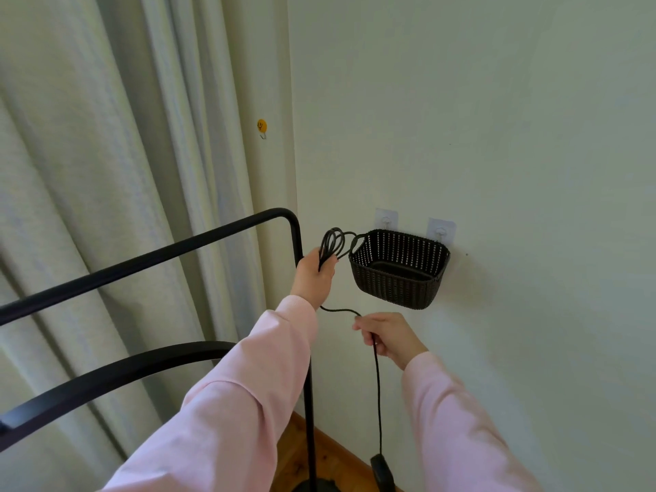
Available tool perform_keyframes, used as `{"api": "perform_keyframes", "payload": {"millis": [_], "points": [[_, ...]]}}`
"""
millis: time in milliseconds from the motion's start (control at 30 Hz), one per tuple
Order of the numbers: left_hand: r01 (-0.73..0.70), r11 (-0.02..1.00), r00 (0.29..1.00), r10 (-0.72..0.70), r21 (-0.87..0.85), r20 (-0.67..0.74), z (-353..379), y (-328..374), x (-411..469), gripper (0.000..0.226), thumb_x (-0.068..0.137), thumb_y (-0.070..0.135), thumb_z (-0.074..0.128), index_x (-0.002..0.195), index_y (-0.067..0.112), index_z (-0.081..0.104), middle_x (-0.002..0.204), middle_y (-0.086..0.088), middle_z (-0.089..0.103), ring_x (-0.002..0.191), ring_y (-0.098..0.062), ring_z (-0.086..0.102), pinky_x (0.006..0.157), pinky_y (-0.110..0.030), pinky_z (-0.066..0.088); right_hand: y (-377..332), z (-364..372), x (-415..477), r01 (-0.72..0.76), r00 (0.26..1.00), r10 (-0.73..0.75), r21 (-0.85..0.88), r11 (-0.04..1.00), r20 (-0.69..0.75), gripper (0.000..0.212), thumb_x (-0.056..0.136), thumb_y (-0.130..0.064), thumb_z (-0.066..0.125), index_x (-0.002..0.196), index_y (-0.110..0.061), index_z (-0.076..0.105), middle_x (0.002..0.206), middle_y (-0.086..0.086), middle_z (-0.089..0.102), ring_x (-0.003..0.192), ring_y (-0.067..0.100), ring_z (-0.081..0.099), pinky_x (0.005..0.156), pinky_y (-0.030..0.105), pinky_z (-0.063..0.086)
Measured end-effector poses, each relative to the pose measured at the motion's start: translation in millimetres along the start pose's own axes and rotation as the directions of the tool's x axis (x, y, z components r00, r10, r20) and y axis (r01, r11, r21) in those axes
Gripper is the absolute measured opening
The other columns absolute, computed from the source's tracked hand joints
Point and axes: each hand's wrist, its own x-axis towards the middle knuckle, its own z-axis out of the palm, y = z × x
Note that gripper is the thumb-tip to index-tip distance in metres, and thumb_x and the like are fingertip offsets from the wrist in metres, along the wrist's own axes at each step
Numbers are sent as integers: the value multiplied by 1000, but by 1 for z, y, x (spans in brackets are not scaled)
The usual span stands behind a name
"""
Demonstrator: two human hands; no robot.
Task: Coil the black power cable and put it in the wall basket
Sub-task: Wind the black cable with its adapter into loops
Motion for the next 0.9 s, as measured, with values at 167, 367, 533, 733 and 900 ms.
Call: {"api": "perform_keyframes", "payload": {"millis": [167,367,533,733,900], "points": [[-38,989,998,30,142,54,2,-4,-1,26,95,15,42,70,10,49,57,1,42,50,-12,35,50,-17,35,-28,3,-5,192,981,-193,-42,980,-17,21,89,-16,60,70,-13,69,55,1,48,53,9,42,49,19,30],[-19,996,991,8,84,133,6,1,-8,28,96,12,41,69,15,49,46,11,51,39,-4,32,38,-11,29,-54,7,-4,334,936,-334,-22,942,-112,22,89,-12,59,71,-6,70,53,1,48,47,5,40,43,15,28],[-45,988,980,15,145,197,2,1,-7,30,94,12,44,66,20,52,49,14,58,49,-9,36,47,-15,34,-62,9,-1,386,909,-384,-20,922,-163,28,89,-9,57,63,-12,64,52,1,51,43,1,44,42,14,32],[-41,986,971,1,161,238,3,-3,-9,18,89,9,47,78,4,59,68,-8,53,61,-20,42,61,-33,38,-68,12,3,411,888,-401,-1,911,-225,29,87,-5,60,58,-8,59,42,-5,51,36,0,46,40,13,33],[11,998,982,-21,55,186,5,-1,-7,25,91,3,44,69,14,46,61,-2,52,57,-17,56,67,-31,52,-77,12,1,392,895,-359,83,916,-264,15,85,-6,63,71,-8,60,51,0,52,36,0,47,38,13,32]]}}
